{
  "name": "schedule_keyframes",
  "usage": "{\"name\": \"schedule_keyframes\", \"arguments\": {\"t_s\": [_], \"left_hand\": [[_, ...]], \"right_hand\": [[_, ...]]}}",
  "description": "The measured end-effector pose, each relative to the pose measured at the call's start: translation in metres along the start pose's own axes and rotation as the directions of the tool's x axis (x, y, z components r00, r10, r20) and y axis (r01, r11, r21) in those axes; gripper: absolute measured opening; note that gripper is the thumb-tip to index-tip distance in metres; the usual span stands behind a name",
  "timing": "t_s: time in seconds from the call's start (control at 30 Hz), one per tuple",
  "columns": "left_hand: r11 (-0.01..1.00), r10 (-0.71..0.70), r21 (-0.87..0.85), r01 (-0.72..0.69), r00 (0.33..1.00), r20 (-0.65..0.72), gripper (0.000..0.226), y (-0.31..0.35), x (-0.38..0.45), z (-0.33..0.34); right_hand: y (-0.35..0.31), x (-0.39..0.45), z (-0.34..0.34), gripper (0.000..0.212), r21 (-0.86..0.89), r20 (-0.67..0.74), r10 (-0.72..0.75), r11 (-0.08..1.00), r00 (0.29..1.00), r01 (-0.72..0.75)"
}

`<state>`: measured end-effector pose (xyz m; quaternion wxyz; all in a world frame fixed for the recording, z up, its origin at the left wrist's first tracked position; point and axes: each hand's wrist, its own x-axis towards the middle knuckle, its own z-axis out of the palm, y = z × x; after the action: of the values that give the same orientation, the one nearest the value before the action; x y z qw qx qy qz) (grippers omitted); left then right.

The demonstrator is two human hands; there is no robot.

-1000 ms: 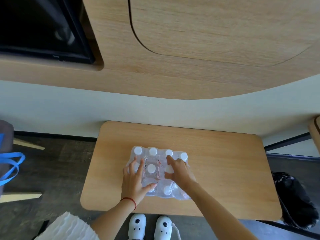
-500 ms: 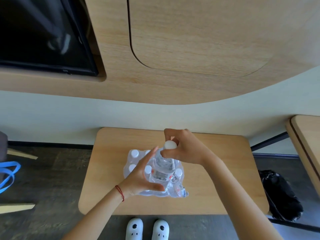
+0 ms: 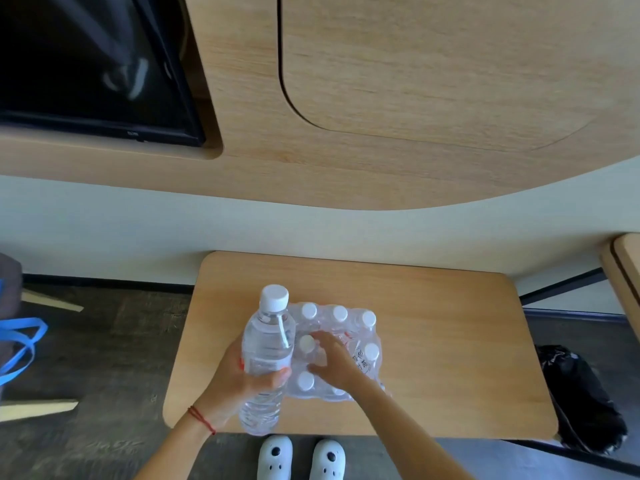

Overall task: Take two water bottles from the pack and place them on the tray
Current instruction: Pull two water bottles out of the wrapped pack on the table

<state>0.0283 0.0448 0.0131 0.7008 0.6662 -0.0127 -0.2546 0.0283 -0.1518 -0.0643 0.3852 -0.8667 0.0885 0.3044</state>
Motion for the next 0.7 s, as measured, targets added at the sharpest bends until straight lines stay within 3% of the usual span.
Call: {"name": "schedule_keyframes", "arguments": {"t_s": [0.13, 0.37, 0.6, 0.7], "left_hand": [[0.999, 0.015, 0.04, -0.013, 0.999, -0.041, 0.059, -0.004, 0.003, -0.003], [1.0, 0.027, 0.007, -0.026, 0.998, -0.055, 0.053, -0.01, 0.012, -0.001], [0.999, 0.03, -0.032, -0.031, 0.999, -0.015, 0.05, 0.0, 0.016, 0.001], [0.998, 0.055, -0.033, -0.056, 0.998, -0.028, 0.045, 0.008, 0.012, 0.003]], "right_hand": [[0.005, 0.023, 0.026, 0.048, 0.064, -0.184, -0.011, 0.998, 0.983, 0.024], [0.014, 0.025, 0.026, 0.043, 0.039, -0.268, -0.116, 0.991, 0.956, 0.131], [-0.006, -0.016, -0.011, 0.053, 0.104, -0.39, -0.258, 0.941, 0.884, 0.321], [-0.021, -0.041, -0.043, 0.043, 0.203, -0.476, -0.235, 0.908, 0.848, 0.366]]}}
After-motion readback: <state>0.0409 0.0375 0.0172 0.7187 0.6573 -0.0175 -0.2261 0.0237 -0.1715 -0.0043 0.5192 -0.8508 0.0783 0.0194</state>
